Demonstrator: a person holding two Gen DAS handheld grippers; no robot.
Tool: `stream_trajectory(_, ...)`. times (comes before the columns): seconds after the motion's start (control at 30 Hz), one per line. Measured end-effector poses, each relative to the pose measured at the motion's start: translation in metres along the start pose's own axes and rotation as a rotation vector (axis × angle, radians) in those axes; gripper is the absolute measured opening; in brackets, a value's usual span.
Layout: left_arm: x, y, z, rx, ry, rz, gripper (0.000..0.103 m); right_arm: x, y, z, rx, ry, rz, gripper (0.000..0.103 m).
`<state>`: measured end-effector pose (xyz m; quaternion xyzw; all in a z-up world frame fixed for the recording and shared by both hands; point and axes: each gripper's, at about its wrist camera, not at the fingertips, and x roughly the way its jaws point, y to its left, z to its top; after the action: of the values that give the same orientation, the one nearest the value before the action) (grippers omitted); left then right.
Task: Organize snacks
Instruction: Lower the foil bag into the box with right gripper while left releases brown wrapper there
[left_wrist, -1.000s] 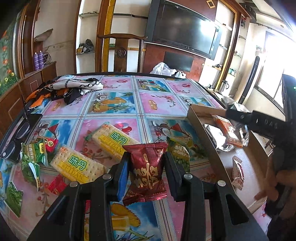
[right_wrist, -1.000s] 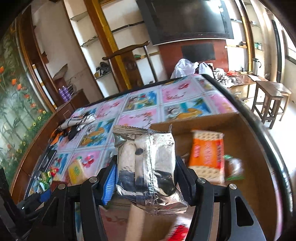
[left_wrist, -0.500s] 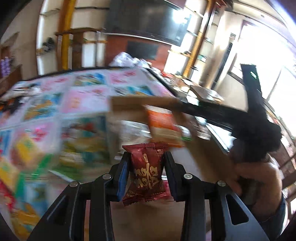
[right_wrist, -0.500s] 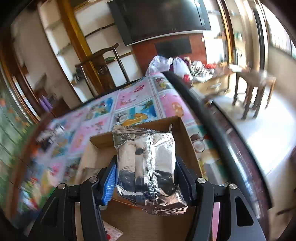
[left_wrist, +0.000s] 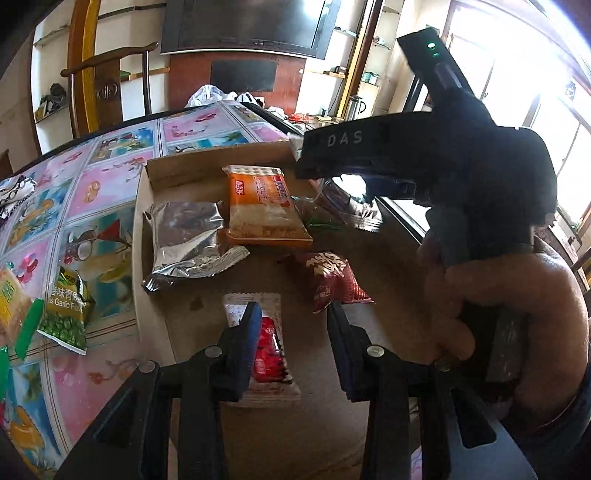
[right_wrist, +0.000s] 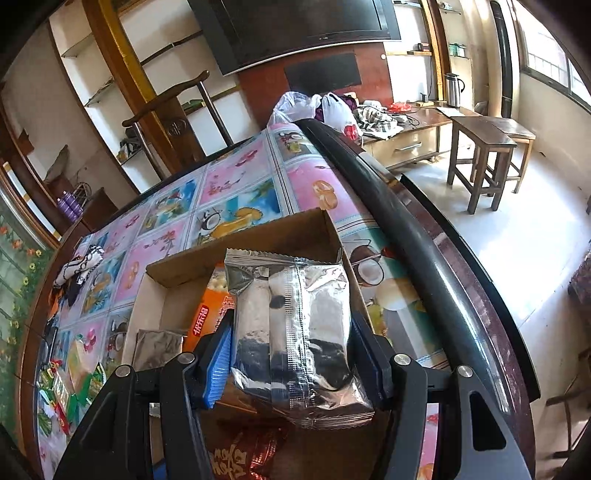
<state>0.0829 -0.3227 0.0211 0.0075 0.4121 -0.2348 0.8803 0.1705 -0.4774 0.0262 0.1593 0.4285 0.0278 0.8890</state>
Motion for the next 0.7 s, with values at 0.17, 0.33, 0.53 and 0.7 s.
stream_trajectory(0.17,-0.003,-0.003,-0.003,0.01,-0.007,0.01,0.036,0.007,0.003,0.0,-0.01,0.031,-0.001,0.062)
stream_trajectory(0.33,-0.003,-0.004,-0.003,0.014,-0.01,0.014,0.036,0.008,0.003,-0.001,-0.003,0.034,-0.005,0.063)
stream_trajectory(0.53,-0.006,-0.005,-0.003,0.025,-0.015,0.028,0.036,-0.003,0.004,-0.001,-0.001,-0.019,0.001,0.064)
stream_trajectory(0.7,-0.022,-0.002,0.001,0.021,-0.059,0.043,0.036,-0.02,0.013,-0.001,-0.025,-0.095,0.034,0.064)
